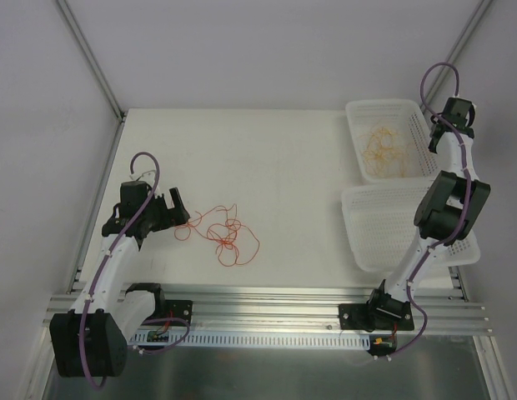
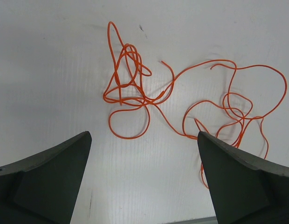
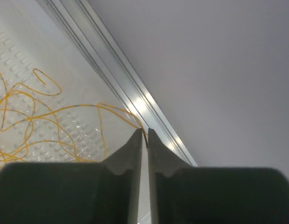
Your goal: Untangle the cables
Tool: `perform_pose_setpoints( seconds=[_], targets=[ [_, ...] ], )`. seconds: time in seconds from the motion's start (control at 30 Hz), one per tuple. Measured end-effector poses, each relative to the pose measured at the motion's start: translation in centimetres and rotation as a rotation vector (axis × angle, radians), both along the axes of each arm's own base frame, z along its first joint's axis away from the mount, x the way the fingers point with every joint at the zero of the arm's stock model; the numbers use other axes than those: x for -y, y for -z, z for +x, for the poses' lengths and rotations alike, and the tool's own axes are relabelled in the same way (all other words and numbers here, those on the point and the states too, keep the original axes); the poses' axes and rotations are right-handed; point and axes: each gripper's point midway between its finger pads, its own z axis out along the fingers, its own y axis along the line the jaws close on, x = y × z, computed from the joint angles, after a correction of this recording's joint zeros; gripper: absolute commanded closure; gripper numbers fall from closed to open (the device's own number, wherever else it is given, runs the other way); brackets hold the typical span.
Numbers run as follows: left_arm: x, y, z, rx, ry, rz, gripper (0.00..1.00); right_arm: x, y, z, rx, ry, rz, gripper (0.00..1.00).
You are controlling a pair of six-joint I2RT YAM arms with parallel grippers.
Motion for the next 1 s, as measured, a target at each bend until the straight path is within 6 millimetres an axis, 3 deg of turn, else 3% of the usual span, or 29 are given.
perform_pose_setpoints(
  seconds=[0.07, 0.3, 0.43, 0.6, 0.7, 0.8, 0.9, 1.0],
  targets=[
    [0.0, 0.0, 0.0, 0.000, 0.001, 0.000, 0.01, -0.2, 0.2, 0.0, -0.001, -0.009, 0.011, 0.99],
    [0.0, 0.0, 0.0, 0.000, 0.001, -0.001, 0.01, -2.5, 0.6, 1.0, 0.033, -0.092, 0.100, 0.99],
    [0.0, 0.1, 0.0, -0.004, 0.002, -0.001, 0.01, -5.7, -0.5, 2.2, 0.090, -0.173, 0.163, 0.99],
    [0.0, 0.3, 0.0, -0.013, 0.002, -0.001, 0.01, -11.6, -1.2, 4.4, 0.158, -0.282, 0.275, 0.99],
    [0.0, 0.3, 0.0, -0.014, 0.002, -0.002, 0.01, -13.2, 0.5, 4.9, 0.148, -0.272, 0.340, 0.99],
    [0.1, 0.3, 0.0, -0.014, 0.002, -0.002, 0.01, -12.9, 4.0, 5.1, 0.090, -0.211, 0.401, 0.99],
    [0.1, 0.3, 0.0, -0.012, 0.002, -0.002, 0.01, -12.5, 8.2, 4.1, 0.007, -0.147, 0.475, 0.96],
    [0.1, 0.3, 0.0, -0.014, 0.005, -0.004, 0.01, -12.5, 10.2, 2.9, -0.048, -0.116, 0.526, 0.90]
  ],
)
